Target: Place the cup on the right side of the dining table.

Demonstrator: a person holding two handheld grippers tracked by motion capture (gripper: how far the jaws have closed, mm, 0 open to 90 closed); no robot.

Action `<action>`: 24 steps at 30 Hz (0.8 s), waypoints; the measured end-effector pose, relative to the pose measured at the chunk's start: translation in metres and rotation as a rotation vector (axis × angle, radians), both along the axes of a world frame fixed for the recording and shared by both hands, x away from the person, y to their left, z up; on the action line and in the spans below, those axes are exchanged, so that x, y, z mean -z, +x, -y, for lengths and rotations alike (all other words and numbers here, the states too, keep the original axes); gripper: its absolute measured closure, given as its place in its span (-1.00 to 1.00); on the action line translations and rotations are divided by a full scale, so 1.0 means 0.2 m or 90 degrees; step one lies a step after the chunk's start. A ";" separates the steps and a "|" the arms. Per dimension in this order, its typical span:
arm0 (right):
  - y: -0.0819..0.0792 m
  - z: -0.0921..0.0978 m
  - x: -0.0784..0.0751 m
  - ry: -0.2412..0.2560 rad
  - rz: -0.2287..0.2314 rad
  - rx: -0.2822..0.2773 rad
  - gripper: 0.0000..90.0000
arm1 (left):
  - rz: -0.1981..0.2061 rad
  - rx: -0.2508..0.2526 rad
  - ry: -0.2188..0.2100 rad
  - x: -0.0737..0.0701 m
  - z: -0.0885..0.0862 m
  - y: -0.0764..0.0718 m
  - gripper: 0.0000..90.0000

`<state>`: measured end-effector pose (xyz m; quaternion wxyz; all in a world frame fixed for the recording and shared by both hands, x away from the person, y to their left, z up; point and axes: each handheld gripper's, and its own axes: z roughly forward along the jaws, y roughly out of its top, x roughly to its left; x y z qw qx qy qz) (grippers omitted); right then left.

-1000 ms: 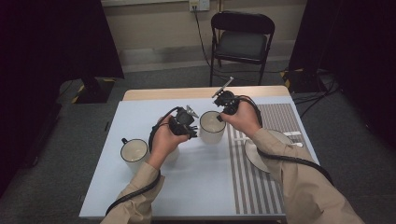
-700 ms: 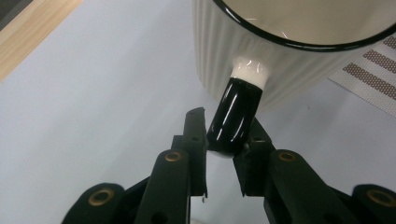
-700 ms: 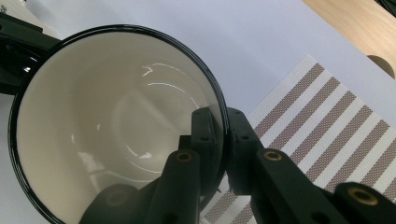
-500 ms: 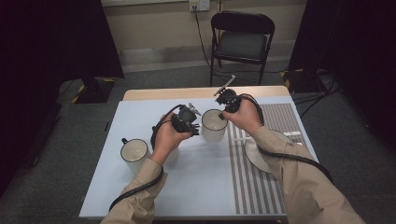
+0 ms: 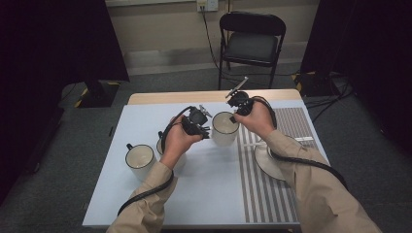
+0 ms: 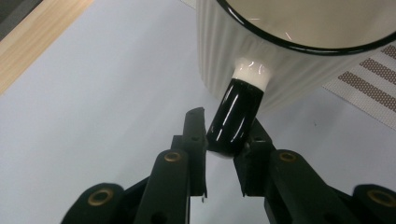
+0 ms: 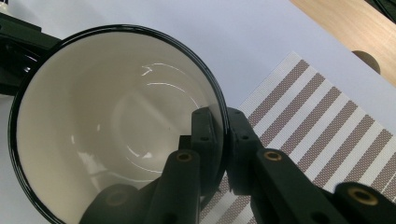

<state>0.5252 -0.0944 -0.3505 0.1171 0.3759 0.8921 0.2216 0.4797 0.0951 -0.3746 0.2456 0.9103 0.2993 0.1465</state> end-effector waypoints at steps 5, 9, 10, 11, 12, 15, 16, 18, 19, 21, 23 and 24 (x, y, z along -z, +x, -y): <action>0.00 0.01 -0.01 -0.001 0.004 0.003 0.87 | 0.000 0.000 0.000 0.00 0.01 0.01 0.69; 0.01 0.02 -0.01 -0.001 0.007 0.006 0.87 | 0.001 -0.001 0.001 -0.01 0.03 0.02 0.69; 0.01 0.03 -0.01 0.000 0.009 0.007 0.87 | 0.003 -0.002 0.001 -0.01 0.04 0.02 0.69; 0.01 0.03 -0.01 0.000 0.009 0.007 0.87 | 0.003 -0.002 0.001 -0.01 0.04 0.02 0.69; 0.01 0.04 -0.01 0.002 0.006 0.010 0.87 | 0.003 -0.003 0.001 -0.01 0.04 0.02 0.69; 0.01 0.04 -0.01 0.001 0.007 0.011 0.87 | 0.001 -0.004 0.002 -0.01 0.05 0.03 0.69; 0.01 0.05 -0.01 -0.001 0.008 0.011 0.87 | 0.000 -0.006 -0.002 -0.01 0.06 0.03 0.69; 0.02 0.05 -0.01 -0.002 0.006 0.012 0.87 | 0.002 -0.008 -0.003 0.00 0.06 0.03 0.69; 0.02 0.05 -0.01 -0.003 0.009 0.014 0.87 | 0.002 -0.006 -0.003 0.00 0.06 0.04 0.68; 0.02 0.06 -0.01 -0.004 0.011 0.016 0.87 | 0.003 -0.007 -0.003 0.00 0.07 0.04 0.68; 0.02 0.06 -0.01 -0.004 0.010 0.017 0.87 | 0.002 -0.006 -0.003 0.00 0.08 0.05 0.68; 0.02 0.07 -0.01 -0.007 0.013 0.017 0.87 | 0.004 -0.007 -0.003 0.00 0.09 0.05 0.68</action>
